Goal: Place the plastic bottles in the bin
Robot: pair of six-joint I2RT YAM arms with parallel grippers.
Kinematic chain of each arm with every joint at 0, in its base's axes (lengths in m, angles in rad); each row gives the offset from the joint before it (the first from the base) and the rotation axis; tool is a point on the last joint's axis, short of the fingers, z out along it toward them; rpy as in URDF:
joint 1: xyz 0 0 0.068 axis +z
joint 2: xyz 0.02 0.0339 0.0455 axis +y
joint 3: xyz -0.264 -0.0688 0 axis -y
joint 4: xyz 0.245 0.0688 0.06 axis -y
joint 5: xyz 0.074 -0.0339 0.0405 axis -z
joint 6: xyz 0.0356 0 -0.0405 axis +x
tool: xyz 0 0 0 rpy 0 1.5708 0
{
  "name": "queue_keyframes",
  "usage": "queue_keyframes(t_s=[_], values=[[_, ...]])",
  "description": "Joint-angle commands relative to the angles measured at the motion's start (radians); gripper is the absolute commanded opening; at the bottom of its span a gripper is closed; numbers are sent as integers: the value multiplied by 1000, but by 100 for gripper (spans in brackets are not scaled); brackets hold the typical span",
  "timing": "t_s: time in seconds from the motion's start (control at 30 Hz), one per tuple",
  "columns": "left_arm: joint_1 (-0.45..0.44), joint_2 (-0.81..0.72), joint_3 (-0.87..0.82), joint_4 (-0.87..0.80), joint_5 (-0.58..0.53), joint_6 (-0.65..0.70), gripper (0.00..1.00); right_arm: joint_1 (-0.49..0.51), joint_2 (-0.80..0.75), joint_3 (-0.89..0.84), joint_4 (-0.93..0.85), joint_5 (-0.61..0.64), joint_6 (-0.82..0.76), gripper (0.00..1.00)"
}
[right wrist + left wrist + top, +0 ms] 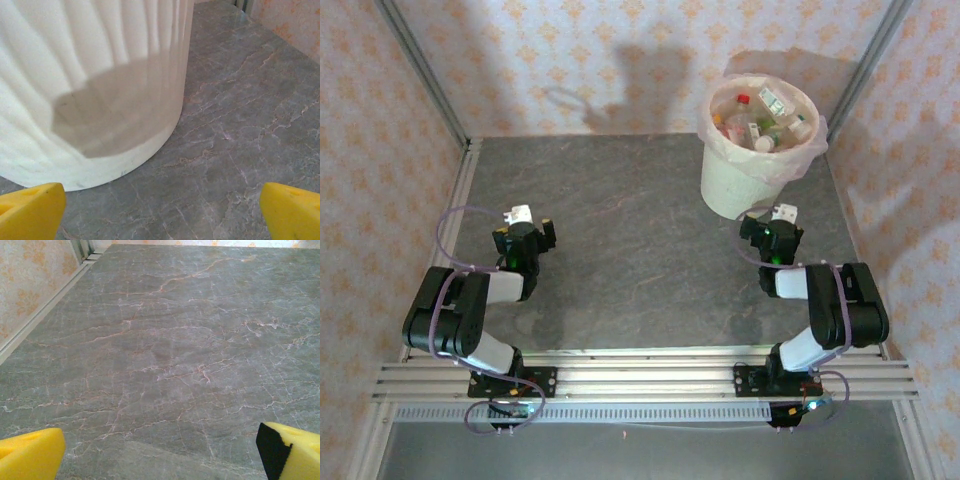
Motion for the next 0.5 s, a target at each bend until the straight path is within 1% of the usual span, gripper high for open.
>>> queue_keyframes(t_s=[0.0, 0.47], values=[[-2, -13, 5, 41, -39, 20, 100, -2, -10, 14, -27, 4, 0, 99], [-1, -14, 7, 37, -39, 20, 100, -4, -12, 11, -23, -17, -6, 99]])
